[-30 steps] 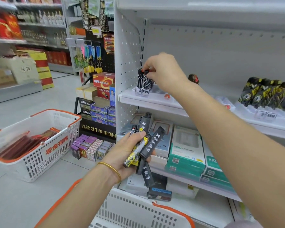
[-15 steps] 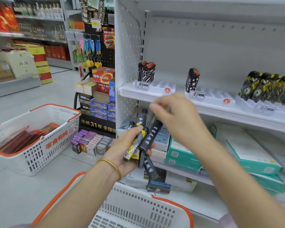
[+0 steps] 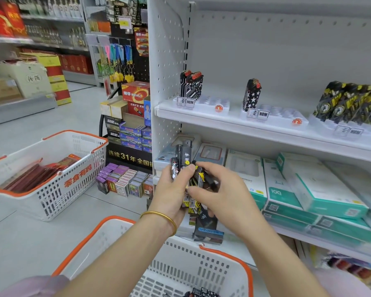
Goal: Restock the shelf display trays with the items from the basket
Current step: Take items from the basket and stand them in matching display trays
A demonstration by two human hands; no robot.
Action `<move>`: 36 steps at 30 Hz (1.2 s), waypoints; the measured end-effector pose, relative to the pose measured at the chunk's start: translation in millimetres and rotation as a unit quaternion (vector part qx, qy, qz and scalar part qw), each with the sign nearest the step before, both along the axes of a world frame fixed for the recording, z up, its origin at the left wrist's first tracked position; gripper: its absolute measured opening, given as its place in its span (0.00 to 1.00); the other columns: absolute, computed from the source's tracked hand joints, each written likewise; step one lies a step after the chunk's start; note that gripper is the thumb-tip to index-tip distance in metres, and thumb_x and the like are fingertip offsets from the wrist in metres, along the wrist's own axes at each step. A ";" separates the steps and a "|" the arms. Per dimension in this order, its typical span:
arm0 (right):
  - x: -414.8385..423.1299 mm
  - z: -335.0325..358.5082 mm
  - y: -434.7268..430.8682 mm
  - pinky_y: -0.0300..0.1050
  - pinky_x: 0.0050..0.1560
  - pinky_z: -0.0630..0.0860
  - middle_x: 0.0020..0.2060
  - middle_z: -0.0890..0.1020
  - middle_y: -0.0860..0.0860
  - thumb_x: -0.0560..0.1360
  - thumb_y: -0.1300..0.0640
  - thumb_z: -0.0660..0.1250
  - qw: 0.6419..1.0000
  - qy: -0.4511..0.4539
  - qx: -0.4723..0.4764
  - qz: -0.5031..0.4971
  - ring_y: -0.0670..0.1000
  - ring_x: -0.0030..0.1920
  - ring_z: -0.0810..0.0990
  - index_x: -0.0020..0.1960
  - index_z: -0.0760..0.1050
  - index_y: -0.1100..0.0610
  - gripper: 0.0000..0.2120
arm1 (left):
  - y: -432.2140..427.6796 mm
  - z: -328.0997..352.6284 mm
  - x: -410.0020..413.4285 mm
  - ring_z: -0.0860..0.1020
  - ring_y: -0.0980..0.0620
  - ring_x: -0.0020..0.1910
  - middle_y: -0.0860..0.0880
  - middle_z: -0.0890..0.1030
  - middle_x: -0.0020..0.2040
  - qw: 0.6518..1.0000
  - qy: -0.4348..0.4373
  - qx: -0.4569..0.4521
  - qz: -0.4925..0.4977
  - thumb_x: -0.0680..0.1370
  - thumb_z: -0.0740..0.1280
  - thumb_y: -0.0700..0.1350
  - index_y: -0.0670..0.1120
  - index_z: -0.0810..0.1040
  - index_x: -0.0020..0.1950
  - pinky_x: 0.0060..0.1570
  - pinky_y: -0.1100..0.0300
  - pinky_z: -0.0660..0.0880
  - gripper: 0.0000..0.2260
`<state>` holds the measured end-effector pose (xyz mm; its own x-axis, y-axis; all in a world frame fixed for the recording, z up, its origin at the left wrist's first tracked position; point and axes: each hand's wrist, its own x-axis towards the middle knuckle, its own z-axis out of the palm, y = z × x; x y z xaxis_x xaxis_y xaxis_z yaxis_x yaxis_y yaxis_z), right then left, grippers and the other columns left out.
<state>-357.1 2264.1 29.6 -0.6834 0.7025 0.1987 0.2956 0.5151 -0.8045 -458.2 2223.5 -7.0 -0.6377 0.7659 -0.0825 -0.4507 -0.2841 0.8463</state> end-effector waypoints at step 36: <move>13.9 -37.2 10.6 0.53 0.42 0.72 0.51 0.80 0.47 0.73 0.66 0.68 0.929 0.203 -0.306 0.039 0.55 0.43 0.76 0.54 0.79 0.49 0.15 | -0.6 -6.3 -7.3 0.79 0.41 0.38 0.35 0.79 0.47 0.996 -0.081 -0.038 -0.018 0.71 0.71 0.41 0.39 0.72 0.63 0.40 0.45 0.79 0.22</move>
<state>-343.2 2274.7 -7.7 -0.6930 0.7203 0.0308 -0.1149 -0.0682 -0.9910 -465.5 2222.8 -13.3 -0.5832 0.7760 -0.2403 -0.5918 -0.2032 0.7801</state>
